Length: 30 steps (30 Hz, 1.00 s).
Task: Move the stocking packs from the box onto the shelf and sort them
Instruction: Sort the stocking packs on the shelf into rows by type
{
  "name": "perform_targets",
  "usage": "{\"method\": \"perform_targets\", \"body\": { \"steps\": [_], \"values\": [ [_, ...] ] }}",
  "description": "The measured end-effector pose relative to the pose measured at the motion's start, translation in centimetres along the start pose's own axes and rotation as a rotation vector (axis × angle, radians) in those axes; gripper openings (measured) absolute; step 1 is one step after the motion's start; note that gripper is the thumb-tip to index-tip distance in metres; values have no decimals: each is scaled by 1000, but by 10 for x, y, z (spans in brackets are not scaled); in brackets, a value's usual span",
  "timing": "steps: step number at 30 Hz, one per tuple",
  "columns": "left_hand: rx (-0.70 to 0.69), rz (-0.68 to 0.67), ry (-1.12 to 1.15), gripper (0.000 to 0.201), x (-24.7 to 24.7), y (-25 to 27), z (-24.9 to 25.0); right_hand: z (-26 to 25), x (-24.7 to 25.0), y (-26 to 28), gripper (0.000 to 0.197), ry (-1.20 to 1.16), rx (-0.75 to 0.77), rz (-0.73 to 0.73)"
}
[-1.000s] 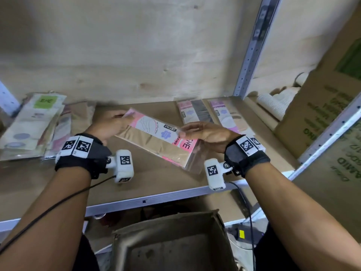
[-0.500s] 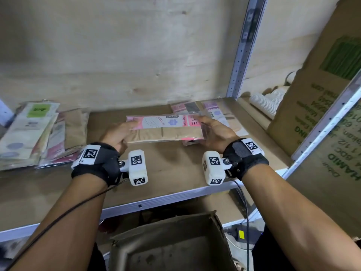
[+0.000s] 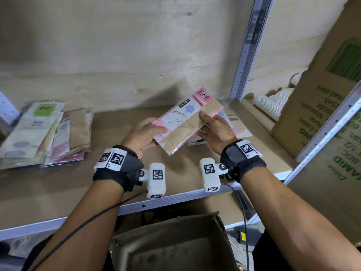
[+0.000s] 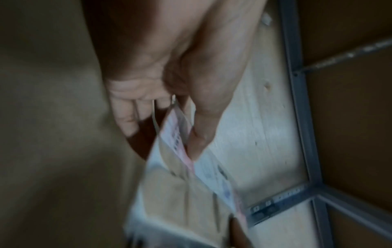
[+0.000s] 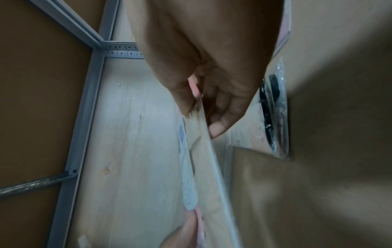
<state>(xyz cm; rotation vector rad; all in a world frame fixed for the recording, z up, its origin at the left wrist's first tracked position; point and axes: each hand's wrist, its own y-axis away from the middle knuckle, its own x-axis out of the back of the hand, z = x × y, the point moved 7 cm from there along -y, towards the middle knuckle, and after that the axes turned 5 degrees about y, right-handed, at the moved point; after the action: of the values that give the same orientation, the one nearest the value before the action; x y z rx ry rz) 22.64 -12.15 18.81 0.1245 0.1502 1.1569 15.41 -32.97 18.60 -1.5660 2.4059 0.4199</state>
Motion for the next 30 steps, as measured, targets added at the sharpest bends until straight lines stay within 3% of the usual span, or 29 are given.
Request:
{"method": "perform_targets", "body": {
  "steps": [3,6,10,14,17,23,27,30],
  "values": [
    [-22,-96,-252,34,-11,7,1,-1,9,-3,22,10,16,78],
    [-106,-93,-344,40,-14,6,7,-1,11,-4,35,89,35,119],
    [-161,4,-218,59,-2,-3,15,2,2,-1,32,242,46,64],
    [-209,105,-29,73,10,-13,19,2,-18,8,23,455,107,-94],
    [-227,138,20,64,19,-19,19,8,-27,16,24,466,64,-177],
    [-298,234,-34,14,39,-23,28,22,-45,30,36,493,15,-331],
    [-303,435,-36,18,64,-18,31,29,-49,31,41,571,-60,-419],
    [-308,567,-36,23,84,-13,33,25,-44,26,38,714,-33,-430]
  ]
}}
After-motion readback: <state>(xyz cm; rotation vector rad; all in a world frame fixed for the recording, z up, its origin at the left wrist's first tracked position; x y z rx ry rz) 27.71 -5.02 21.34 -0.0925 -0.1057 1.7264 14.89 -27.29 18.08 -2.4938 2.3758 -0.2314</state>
